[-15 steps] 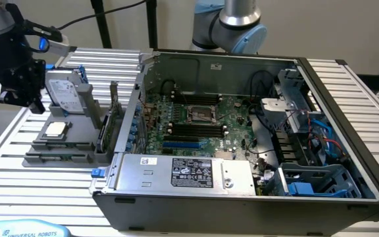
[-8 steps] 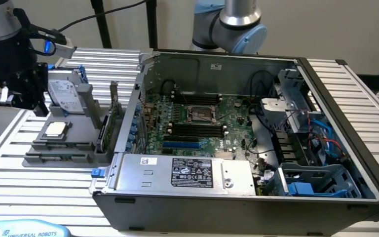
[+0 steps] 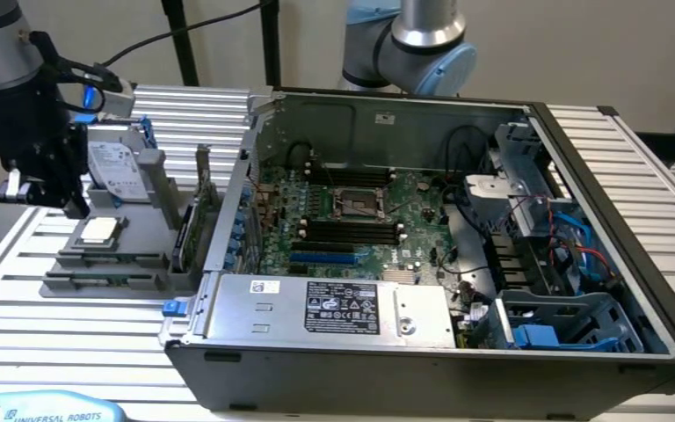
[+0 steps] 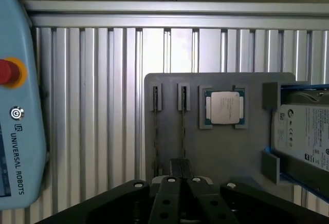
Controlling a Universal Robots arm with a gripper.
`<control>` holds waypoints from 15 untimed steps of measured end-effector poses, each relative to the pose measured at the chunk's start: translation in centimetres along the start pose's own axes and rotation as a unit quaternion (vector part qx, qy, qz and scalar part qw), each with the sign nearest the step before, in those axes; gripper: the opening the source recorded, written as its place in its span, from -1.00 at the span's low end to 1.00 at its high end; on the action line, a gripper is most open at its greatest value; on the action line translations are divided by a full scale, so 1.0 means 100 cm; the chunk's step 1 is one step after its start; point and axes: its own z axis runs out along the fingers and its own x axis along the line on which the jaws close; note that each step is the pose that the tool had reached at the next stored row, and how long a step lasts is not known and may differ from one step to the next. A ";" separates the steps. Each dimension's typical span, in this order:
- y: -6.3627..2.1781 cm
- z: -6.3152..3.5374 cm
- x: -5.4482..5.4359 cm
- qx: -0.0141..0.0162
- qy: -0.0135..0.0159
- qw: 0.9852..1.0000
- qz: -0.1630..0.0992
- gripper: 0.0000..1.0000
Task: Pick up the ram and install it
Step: 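Pick up the ram and move it above insertion slot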
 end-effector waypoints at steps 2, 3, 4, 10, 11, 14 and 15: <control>-0.0003 0.0028 0.001 0.000 0.000 1.000 -0.007 -0.79; -0.0004 0.0041 0.001 0.000 0.000 1.000 -0.010 -0.79; -0.0004 0.0053 0.003 0.000 0.000 1.000 -0.012 -0.79; -0.0009 0.0119 0.009 0.000 0.000 1.000 -0.013 -0.52; -0.0010 0.0132 0.009 0.000 0.000 1.000 -0.013 -0.39; -0.0017 0.0181 0.010 0.000 0.000 1.000 -0.014 -0.39; -0.0018 0.0198 0.010 0.000 0.000 1.000 -0.014 -0.39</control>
